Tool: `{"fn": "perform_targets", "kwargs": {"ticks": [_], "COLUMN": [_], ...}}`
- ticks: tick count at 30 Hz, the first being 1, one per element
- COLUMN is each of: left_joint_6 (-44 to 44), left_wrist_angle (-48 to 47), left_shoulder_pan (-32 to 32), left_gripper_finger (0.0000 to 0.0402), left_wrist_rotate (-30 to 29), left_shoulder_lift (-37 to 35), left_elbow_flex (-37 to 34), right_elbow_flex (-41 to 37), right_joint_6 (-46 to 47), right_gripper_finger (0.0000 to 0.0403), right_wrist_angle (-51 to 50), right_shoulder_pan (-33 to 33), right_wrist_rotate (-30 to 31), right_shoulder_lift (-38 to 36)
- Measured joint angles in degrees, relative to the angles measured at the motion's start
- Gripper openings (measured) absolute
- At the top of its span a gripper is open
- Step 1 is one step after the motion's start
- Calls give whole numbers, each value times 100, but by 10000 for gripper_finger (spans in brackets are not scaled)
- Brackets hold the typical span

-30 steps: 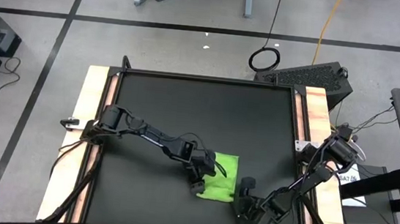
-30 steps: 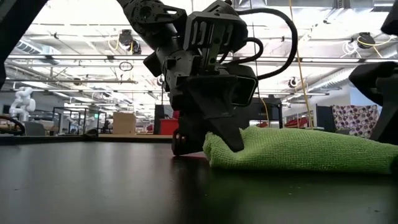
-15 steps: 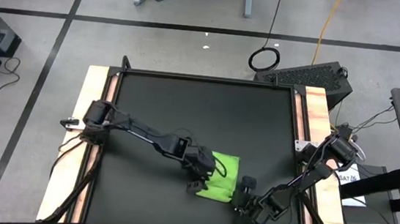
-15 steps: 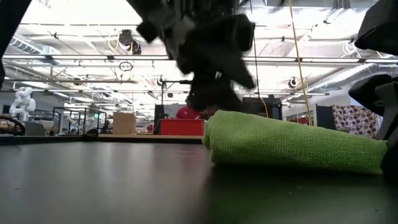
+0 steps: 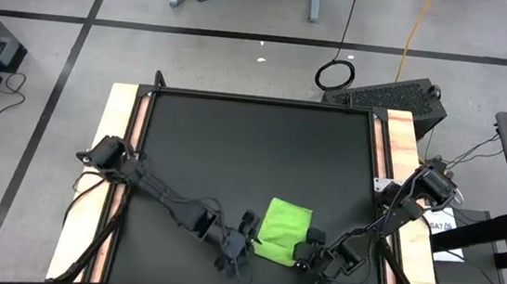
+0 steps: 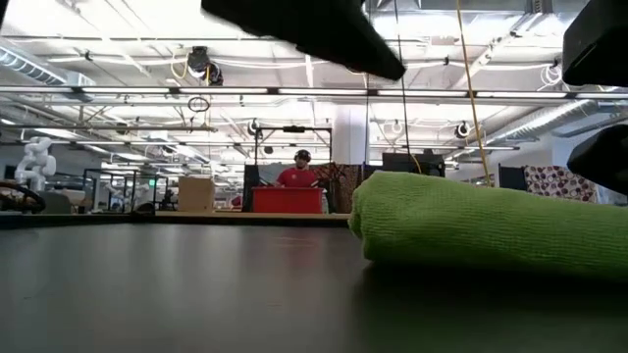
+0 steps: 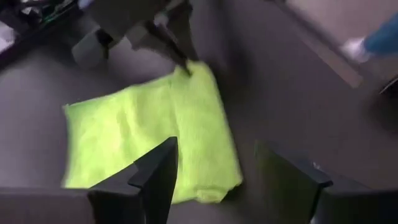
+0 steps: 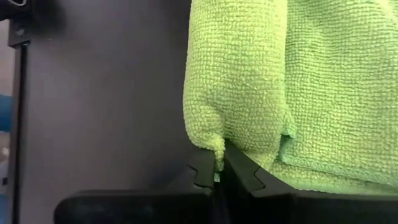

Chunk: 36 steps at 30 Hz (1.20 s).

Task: Roll towel
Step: Roll the green microfiber towel

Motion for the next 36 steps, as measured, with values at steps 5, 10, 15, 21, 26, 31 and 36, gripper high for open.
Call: {"fn": "perform_targets", "kwargs": {"ticks": [5,10,15,21,26,31,36], "left_joint_6": [384,447,825,996,1102,1161,1121], "left_wrist_angle": [2,92,384,443,410,370,274], "left_shoulder_pan": [-144,-128,-132,24,78,200,318], "left_gripper_finger": [219,219,219,219,219,219,216], "left_wrist_rotate": [-336,-366,-447,177,210,226,289], "left_shoulder_lift": [288,526,533,684,818,955,1023], "left_elbow_flex": [-52,-66,-63,-61,-61,-59,-53], "right_elbow_flex": [2,0,0,0,-1,-4,-4], "right_joint_6": [-5,-2,22,55,57,57,103], "right_gripper_finger": [1,0,0,0,0,0,0], "right_wrist_angle": [59,136,151,157,181,225,260], "right_shoulder_pan": [-47,-98,-105,-131,-142,-142,-142], "right_wrist_rotate": [-179,-299,-330,-330,-329,-326,-324], "right_shoulder_lift": [-4,-4,-4,-2,-2,2,5]}}
